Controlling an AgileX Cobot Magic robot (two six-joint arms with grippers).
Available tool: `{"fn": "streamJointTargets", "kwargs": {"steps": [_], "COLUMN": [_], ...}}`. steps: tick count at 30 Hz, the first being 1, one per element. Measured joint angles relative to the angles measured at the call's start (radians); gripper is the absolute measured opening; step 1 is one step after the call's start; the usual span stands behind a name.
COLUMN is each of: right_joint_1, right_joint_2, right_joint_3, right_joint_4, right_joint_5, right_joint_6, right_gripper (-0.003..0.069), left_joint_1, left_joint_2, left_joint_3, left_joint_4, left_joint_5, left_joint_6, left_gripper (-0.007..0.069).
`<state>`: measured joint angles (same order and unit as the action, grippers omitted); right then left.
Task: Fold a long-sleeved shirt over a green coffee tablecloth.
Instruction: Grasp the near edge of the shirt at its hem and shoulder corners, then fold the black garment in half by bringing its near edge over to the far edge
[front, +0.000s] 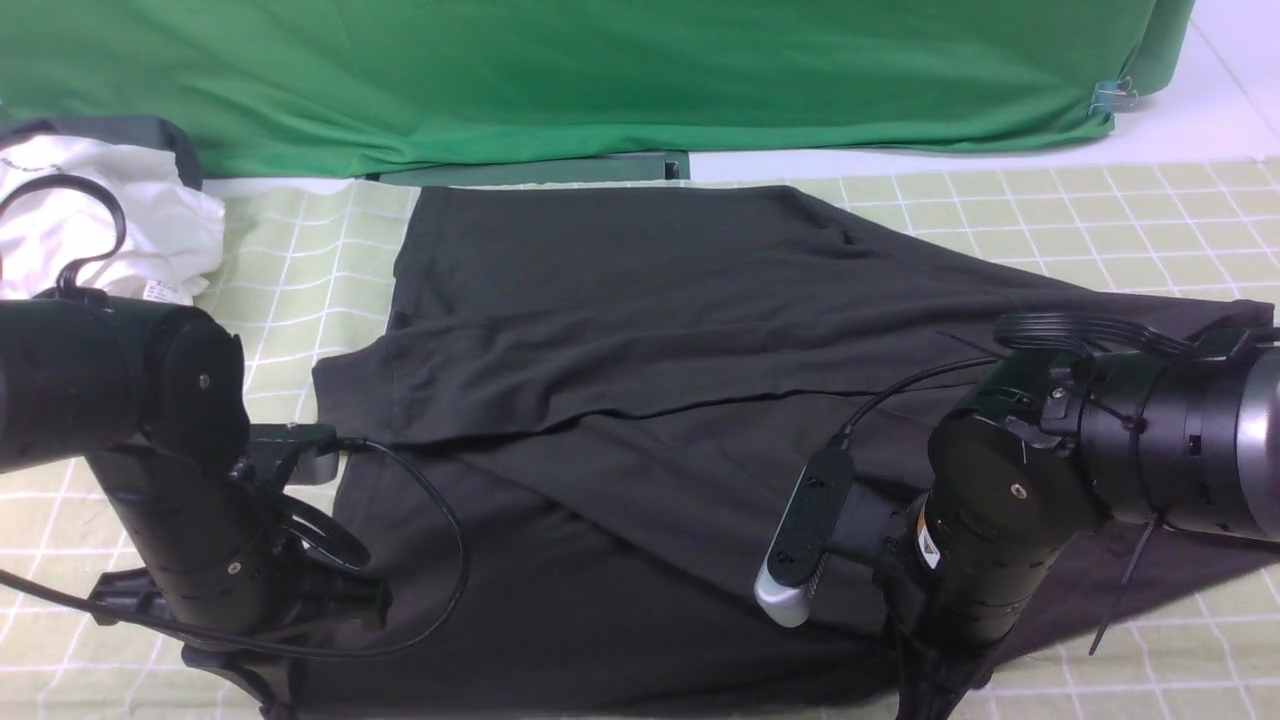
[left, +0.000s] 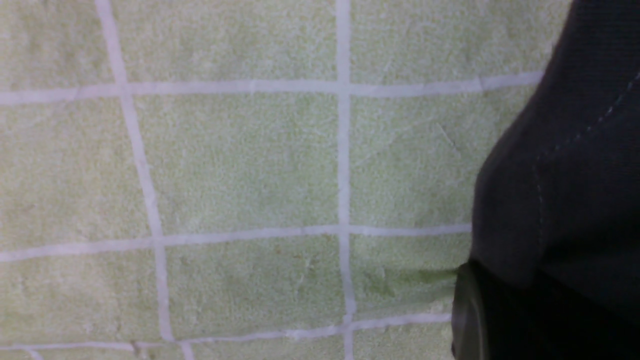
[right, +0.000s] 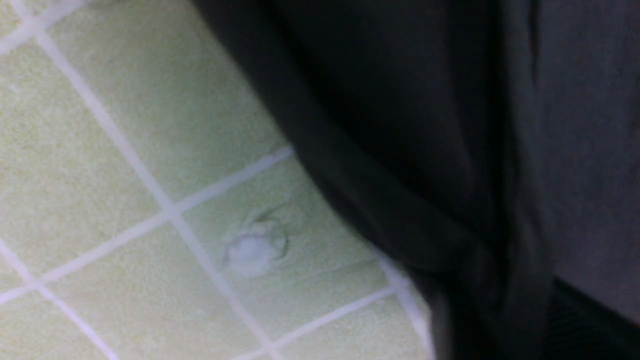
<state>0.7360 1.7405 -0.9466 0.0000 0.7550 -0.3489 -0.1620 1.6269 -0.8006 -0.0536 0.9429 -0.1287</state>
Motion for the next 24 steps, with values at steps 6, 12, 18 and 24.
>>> {"fn": "streamJointTargets", "kwargs": {"steps": [6,12,18,24], "right_joint_1": [0.0,0.0,0.0,0.001], "right_joint_2": [-0.015,-0.05,-0.065,-0.067], "right_joint_3": [-0.001,-0.001,-0.001,0.05], "right_joint_4": [0.0,0.026,0.106,0.192], "right_joint_5": [0.039,0.082,0.196,0.257], "right_joint_6": [-0.001,-0.001,-0.023,-0.026], "right_gripper": [0.0039,0.0039,0.0039,0.0039], "left_joint_1": [0.0,0.0,0.0,0.0], "left_joint_2": [-0.012,-0.065,-0.138,-0.225], "left_joint_3": [0.0,0.0,0.021,0.128], "left_joint_4": [0.0,-0.007,-0.007,-0.04], "left_joint_5": [0.019,0.037,0.102,0.123], "left_joint_6": [0.016,0.021,0.024,0.024], "left_gripper": [0.002,0.002,0.002,0.002]}}
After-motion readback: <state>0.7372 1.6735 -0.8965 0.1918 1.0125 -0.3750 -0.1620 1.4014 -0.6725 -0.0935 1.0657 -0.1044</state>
